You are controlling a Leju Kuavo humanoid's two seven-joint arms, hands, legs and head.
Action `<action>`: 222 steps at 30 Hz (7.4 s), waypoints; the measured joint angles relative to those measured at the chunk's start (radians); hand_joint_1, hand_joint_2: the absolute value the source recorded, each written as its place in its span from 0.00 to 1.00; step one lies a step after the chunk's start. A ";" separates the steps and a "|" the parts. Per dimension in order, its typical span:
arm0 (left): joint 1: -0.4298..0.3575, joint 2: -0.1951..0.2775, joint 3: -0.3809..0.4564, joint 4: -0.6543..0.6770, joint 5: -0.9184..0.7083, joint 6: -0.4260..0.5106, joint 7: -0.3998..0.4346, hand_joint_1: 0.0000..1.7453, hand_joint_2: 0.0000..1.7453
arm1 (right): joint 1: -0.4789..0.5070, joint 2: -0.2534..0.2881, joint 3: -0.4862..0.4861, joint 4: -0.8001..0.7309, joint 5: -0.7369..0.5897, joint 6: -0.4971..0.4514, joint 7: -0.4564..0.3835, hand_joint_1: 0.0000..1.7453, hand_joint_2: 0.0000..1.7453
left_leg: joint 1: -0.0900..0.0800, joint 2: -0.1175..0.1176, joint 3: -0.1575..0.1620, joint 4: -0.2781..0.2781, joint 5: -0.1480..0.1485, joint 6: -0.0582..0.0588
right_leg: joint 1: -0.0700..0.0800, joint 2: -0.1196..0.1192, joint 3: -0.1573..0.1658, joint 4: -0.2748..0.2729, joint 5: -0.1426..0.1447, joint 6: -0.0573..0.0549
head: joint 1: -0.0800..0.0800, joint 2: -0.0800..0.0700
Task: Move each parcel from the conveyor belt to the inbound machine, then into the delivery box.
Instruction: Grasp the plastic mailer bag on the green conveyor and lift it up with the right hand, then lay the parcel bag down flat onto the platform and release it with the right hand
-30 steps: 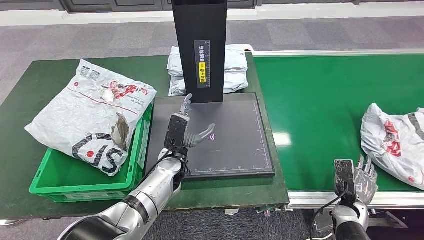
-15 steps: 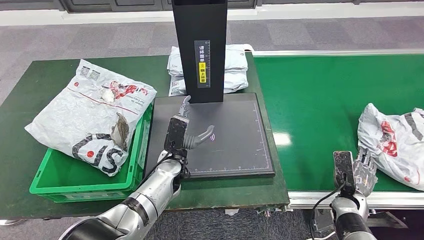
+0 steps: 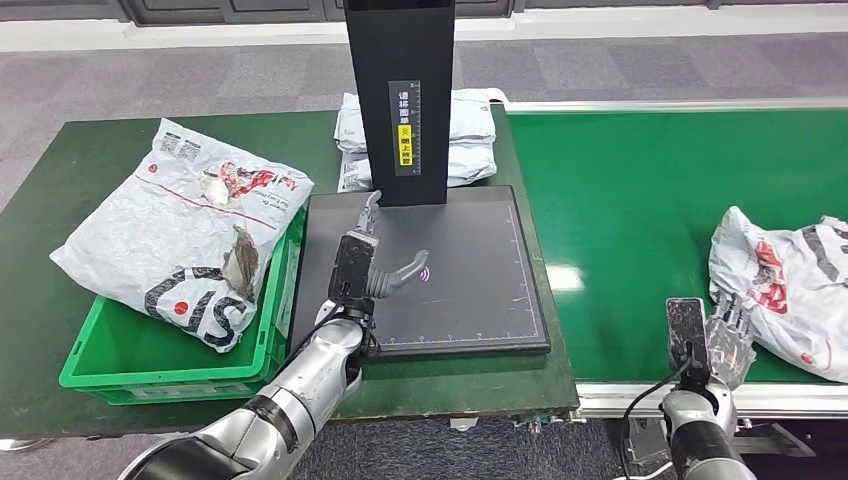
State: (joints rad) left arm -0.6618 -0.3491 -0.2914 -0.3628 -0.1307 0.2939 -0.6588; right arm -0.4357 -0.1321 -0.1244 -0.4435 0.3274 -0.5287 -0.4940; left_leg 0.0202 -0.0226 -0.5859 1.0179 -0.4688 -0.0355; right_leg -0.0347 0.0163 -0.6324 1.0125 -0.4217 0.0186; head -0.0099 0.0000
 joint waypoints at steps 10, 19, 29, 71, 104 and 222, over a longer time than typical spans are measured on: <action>0.001 0.000 0.000 0.000 -0.006 0.002 0.000 0.00 1.00 | 0.000 0.000 0.000 0.004 0.007 0.002 0.000 0.00 1.00 | 0.000 0.000 0.000 0.000 0.000 0.000 | 0.000 0.000 0.000 0.000 0.000 0.000 | 0.000 0.000; 0.003 0.000 0.000 0.000 -0.006 0.005 0.000 0.00 1.00 | 0.000 0.000 0.000 0.008 0.010 0.005 -0.002 0.00 1.00 | 0.000 0.000 0.000 0.000 0.000 0.000 | 0.000 0.000 0.000 0.000 0.000 0.000 | 0.000 0.000; 0.004 0.002 0.000 -0.001 -0.006 0.009 0.000 0.00 1.00 | -0.004 0.000 0.000 0.009 0.019 -0.004 -0.003 0.00 1.00 | 0.000 0.000 0.000 0.000 0.000 0.000 | 0.000 0.000 0.000 0.000 0.000 0.000 | 0.000 0.000; 0.013 0.006 0.000 -0.009 -0.007 0.018 -0.004 0.00 1.00 | -0.017 0.000 -0.002 0.016 0.048 -0.021 0.021 0.00 1.00 | 0.000 0.000 0.000 0.000 0.000 0.000 | 0.000 0.000 0.000 0.000 0.000 0.000 | 0.000 0.000; 0.014 0.007 0.000 -0.009 -0.009 0.022 -0.006 0.00 1.00 | -0.017 0.001 -0.010 0.018 0.070 -0.040 0.060 0.00 1.00 | 0.000 0.000 0.000 0.000 0.000 0.000 | 0.000 0.000 0.000 0.000 0.000 0.000 | 0.000 0.000; -0.045 0.050 0.040 -0.035 0.120 0.095 -0.045 0.00 1.00 | -0.261 0.362 0.893 -0.367 -0.235 0.532 0.082 0.00 0.50 | 0.001 0.000 -0.005 -0.002 0.007 -0.004 | 0.001 0.001 -0.007 0.002 0.005 -0.003 | 0.000 0.000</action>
State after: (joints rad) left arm -0.7064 -0.2995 -0.2510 -0.3973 -0.0110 0.3887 -0.7038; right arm -0.6963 0.2296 0.7683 -0.8105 0.0919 0.0032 -0.4124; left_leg 0.0210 -0.0225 -0.5904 1.0158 -0.4618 -0.0395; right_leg -0.0340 0.0171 -0.6393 1.0141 -0.4171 0.0156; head -0.0099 0.0000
